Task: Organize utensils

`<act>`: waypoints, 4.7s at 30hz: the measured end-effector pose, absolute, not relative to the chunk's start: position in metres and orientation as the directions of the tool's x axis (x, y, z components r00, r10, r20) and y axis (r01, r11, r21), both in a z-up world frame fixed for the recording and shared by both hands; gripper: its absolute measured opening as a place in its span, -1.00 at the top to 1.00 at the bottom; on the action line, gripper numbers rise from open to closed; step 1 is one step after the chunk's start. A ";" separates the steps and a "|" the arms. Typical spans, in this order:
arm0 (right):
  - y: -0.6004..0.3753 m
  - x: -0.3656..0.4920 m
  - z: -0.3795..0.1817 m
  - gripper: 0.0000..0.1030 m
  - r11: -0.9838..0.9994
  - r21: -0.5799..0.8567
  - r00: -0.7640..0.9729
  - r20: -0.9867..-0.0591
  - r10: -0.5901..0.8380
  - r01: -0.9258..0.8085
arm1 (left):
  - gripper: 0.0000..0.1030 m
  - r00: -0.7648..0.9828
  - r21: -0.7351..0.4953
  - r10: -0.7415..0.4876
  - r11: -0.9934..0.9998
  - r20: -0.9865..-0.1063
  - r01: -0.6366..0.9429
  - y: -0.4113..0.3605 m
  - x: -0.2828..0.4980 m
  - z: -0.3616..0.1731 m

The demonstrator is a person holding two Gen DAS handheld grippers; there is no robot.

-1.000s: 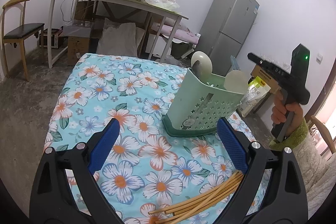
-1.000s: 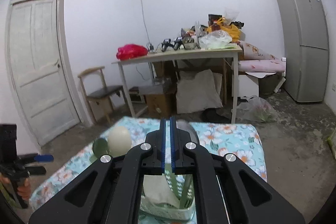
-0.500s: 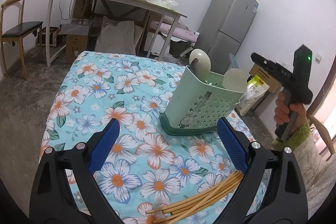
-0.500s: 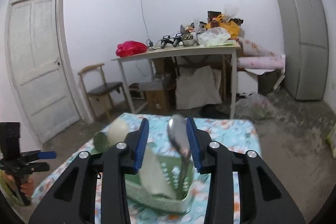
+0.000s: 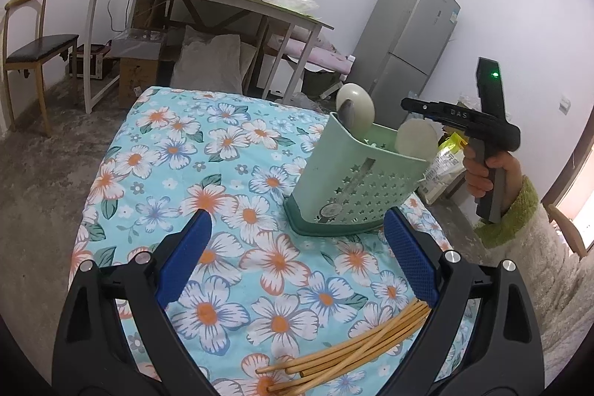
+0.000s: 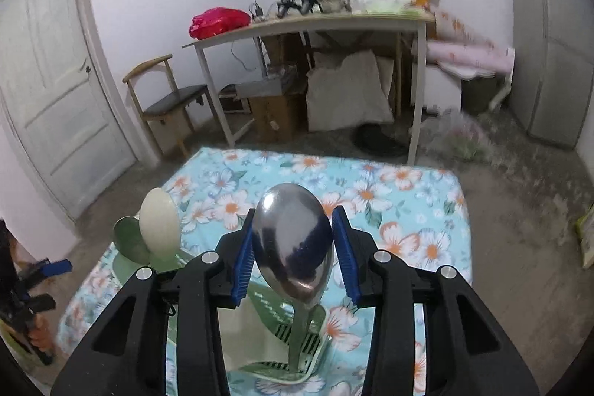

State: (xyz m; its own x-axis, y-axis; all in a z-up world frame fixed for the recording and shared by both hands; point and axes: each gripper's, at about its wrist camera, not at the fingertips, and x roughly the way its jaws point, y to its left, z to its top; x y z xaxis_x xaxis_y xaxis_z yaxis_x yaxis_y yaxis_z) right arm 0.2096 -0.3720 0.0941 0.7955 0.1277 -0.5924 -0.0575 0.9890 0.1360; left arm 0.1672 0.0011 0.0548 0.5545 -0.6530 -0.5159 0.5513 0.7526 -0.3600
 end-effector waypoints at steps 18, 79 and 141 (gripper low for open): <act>-0.364 0.194 0.081 0.26 0.994 0.079 0.896 -0.433 0.100 -0.073 | -0.75 0.556 -0.360 -0.647 0.758 -0.522 0.544 0.009 0.176 0.052; -0.253 -0.028 -0.057 -0.88 0.923 0.096 0.526 -0.841 -0.124 0.372 | 0.29 0.239 -0.021 -0.562 0.417 -0.792 0.909 -0.143 0.079 -0.025; -0.256 -0.045 -0.054 -0.88 0.958 0.161 0.627 -0.779 -0.025 0.238 | 0.91 0.325 -0.260 -0.627 0.659 -0.708 0.706 -0.090 0.147 0.066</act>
State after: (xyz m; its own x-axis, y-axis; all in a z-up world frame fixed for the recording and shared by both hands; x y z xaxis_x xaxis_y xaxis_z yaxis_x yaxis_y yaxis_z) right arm -0.0446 -0.2559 -0.0535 0.6271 -0.0252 -0.7785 0.2381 0.9578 0.1608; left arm 0.1466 -0.0905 0.0663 0.3248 -0.6267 -0.7084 0.7057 0.6592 -0.2597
